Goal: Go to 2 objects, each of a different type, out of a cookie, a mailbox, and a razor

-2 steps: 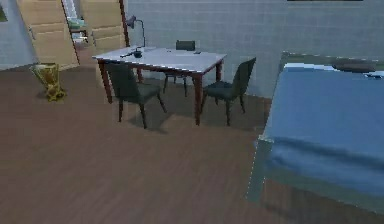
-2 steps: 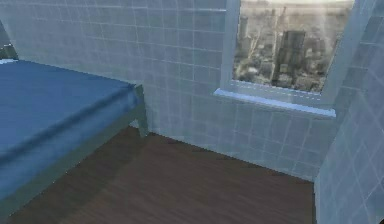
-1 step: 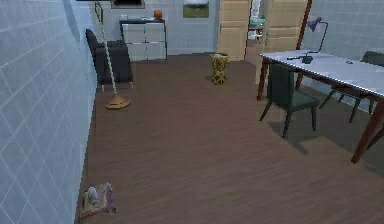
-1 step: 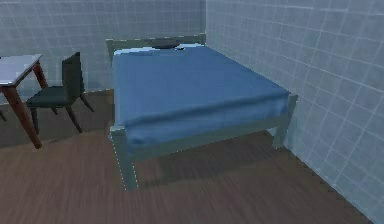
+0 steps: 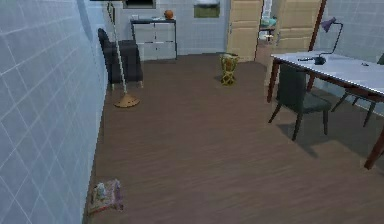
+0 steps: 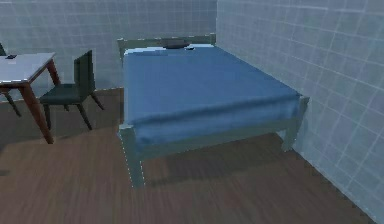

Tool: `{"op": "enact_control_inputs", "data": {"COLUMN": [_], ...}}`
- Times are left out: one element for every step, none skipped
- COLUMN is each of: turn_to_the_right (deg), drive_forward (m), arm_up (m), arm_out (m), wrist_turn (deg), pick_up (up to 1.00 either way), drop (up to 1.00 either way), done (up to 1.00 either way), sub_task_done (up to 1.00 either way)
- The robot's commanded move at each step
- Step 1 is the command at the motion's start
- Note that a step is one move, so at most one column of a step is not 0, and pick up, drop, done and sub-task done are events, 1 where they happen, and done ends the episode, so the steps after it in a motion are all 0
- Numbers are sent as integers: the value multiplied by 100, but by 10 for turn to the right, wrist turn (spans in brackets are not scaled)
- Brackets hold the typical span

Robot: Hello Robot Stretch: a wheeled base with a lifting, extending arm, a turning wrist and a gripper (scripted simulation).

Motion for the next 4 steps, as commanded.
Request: {"op": "enact_control_inputs", "data": {"turn_to_the_right": [450, 0, -450, -30], "drive_forward": [0, 20, 0, 0], "arm_up": [0, 0, 0, 0], "arm_out": [0, 0, 0, 0], "wrist_turn": [0, 0, 0, 0], "pick_up": [0, 0, 0, 0], "drop": [0, 0, 0, 0], "done": [0, 0, 0, 0], "sub_task_done": [0, 0, 0, 0]}}
